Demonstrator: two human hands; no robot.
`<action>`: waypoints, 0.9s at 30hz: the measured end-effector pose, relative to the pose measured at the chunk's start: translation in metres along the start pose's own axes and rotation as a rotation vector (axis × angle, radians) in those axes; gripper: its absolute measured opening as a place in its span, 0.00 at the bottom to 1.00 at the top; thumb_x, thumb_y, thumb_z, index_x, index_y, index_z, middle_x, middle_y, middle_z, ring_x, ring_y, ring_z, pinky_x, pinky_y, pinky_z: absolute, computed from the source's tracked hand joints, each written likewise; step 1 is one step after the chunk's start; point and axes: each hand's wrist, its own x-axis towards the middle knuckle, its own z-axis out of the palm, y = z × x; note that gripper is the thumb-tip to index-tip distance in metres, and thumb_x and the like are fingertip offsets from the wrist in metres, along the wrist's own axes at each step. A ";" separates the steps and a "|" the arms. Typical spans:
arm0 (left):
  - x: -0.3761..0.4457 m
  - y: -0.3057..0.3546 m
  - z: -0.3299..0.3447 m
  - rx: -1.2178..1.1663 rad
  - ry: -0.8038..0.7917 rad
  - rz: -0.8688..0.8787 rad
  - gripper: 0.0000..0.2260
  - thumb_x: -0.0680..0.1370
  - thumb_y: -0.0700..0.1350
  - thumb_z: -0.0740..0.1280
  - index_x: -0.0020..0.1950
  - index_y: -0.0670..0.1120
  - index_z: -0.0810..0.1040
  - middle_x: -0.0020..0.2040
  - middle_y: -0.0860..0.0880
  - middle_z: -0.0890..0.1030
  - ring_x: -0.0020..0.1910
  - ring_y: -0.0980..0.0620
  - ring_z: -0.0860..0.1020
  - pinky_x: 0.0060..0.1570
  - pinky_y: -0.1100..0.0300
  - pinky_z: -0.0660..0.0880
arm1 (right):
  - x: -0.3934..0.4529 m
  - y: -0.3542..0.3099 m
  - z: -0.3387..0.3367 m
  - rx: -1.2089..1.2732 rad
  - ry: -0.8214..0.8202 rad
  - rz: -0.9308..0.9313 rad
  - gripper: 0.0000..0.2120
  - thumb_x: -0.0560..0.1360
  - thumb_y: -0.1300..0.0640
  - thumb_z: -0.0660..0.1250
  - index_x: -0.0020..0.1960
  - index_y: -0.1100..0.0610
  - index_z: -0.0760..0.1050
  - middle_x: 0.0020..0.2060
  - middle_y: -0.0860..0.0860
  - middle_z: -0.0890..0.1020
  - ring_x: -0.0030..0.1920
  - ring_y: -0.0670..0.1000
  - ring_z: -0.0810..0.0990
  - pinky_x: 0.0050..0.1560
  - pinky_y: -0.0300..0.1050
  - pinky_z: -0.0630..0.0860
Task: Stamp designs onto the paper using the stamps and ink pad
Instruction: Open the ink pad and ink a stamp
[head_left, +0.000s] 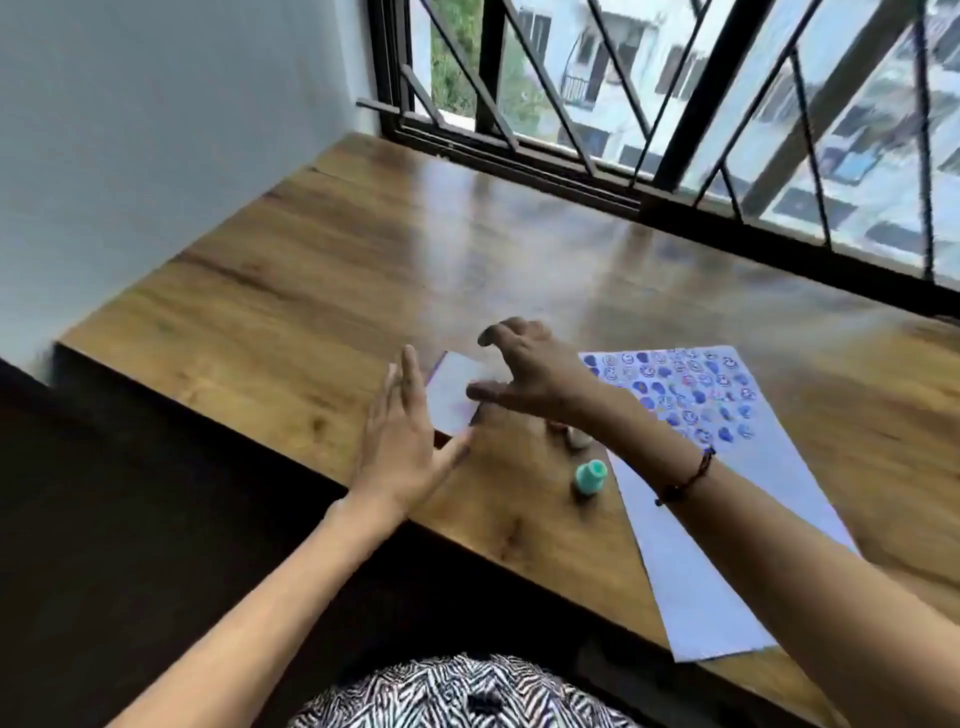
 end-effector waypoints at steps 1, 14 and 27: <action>-0.009 0.000 0.001 0.036 0.003 -0.042 0.49 0.69 0.58 0.68 0.70 0.44 0.32 0.74 0.37 0.55 0.74 0.41 0.51 0.71 0.48 0.54 | 0.001 -0.007 0.006 -0.015 -0.045 -0.021 0.31 0.68 0.43 0.69 0.64 0.59 0.65 0.61 0.60 0.72 0.61 0.61 0.68 0.58 0.50 0.65; -0.015 0.003 0.019 0.018 0.233 -0.036 0.49 0.66 0.45 0.72 0.67 0.46 0.32 0.58 0.32 0.73 0.56 0.34 0.67 0.60 0.45 0.67 | 0.017 -0.025 0.042 -0.256 -0.018 -0.107 0.36 0.63 0.34 0.67 0.56 0.61 0.65 0.51 0.60 0.73 0.51 0.61 0.69 0.45 0.48 0.64; -0.014 0.005 0.008 0.058 0.182 -0.066 0.49 0.68 0.49 0.72 0.69 0.42 0.33 0.62 0.32 0.70 0.58 0.36 0.66 0.61 0.46 0.66 | 0.062 0.037 -0.036 0.831 -0.473 0.153 0.06 0.75 0.57 0.62 0.43 0.57 0.77 0.39 0.53 0.77 0.37 0.53 0.78 0.48 0.48 0.80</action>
